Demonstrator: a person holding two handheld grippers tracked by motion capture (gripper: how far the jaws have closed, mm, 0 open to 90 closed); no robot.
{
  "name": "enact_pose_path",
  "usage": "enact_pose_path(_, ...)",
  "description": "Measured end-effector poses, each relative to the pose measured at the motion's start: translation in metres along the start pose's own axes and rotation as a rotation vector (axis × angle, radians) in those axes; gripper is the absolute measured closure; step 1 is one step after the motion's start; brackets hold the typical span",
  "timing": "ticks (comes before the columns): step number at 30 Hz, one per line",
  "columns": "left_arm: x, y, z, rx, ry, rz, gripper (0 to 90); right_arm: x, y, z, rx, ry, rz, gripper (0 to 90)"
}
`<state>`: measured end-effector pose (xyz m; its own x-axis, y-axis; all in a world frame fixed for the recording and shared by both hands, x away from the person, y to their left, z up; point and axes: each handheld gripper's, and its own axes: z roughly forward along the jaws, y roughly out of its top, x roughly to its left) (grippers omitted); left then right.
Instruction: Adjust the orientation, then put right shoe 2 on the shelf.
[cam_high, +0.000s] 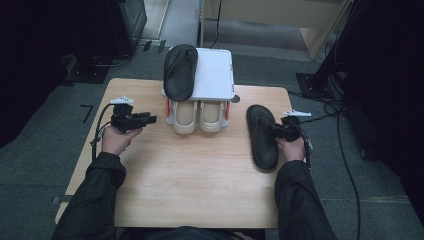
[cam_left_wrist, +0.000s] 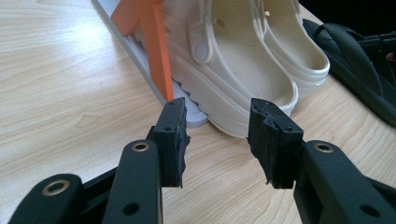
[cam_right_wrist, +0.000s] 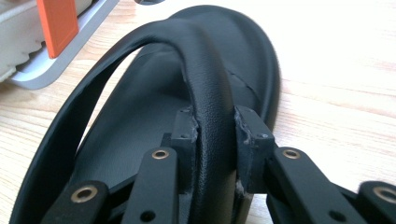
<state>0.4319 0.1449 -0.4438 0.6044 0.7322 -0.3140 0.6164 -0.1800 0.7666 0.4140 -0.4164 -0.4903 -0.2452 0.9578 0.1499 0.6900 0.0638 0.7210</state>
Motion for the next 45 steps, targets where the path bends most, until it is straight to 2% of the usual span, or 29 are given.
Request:
enact_pose_path(3, 0.0, 0.0, 0.0, -0.003, 0.0, 0.0, 57.2, 0.003, 0.001, 0.0, 0.004, -0.019, -0.005, 72.2)
enact_pose_path(11, 0.0, 0.0, -0.002, -0.008, -0.001, 0.003, 57.3, 0.005, 0.006, -0.004, 0.01, -0.014, 0.05, 72.0)
enact_pose_path(17, -0.001, 0.0, -0.001, -0.004, -0.007, -0.003, 57.2, 0.007, 0.01, -0.007, 0.022, -0.013, 0.07, 72.0)
enact_pose_path(20, -0.001, 0.001, -0.002, -0.006, -0.008, 0.001, 57.1, 0.012, 0.014, -0.01, 0.021, -0.017, 0.073, 71.9)
enact_pose_path(25, 0.001, 0.0, -0.004, -0.012, -0.009, -0.008, 57.0, 0.02, 0.026, -0.017, 0.003, -0.011, 0.05, 72.2)
enact_pose_path(31, 0.0, 0.001, -0.005, -0.015, -0.011, -0.003, 57.0, 0.031, 0.049, -0.025, -0.009, 0.007, 0.065, 72.3)
enact_pose_path(34, -0.001, 0.001, -0.004, -0.013, -0.011, 0.002, 56.6, 0.035, 0.066, -0.032, -0.028, 0.001, 0.043, 72.3)
enact_pose_path(36, -0.001, 0.001, -0.005, -0.014, -0.014, -0.005, 56.1, 0.037, 0.079, -0.037, -0.043, -0.004, 0.018, 72.3)
enact_pose_path(40, -0.002, 0.001, -0.005, -0.005, -0.012, 0.002, 55.5, 0.039, 0.103, -0.045, -0.05, -0.004, 0.023, 72.4)
enact_pose_path(45, -0.001, 0.001, -0.006, -0.002, -0.019, -0.01, 54.8, 0.047, 0.138, -0.052, -0.055, -0.005, 0.014, 72.4)
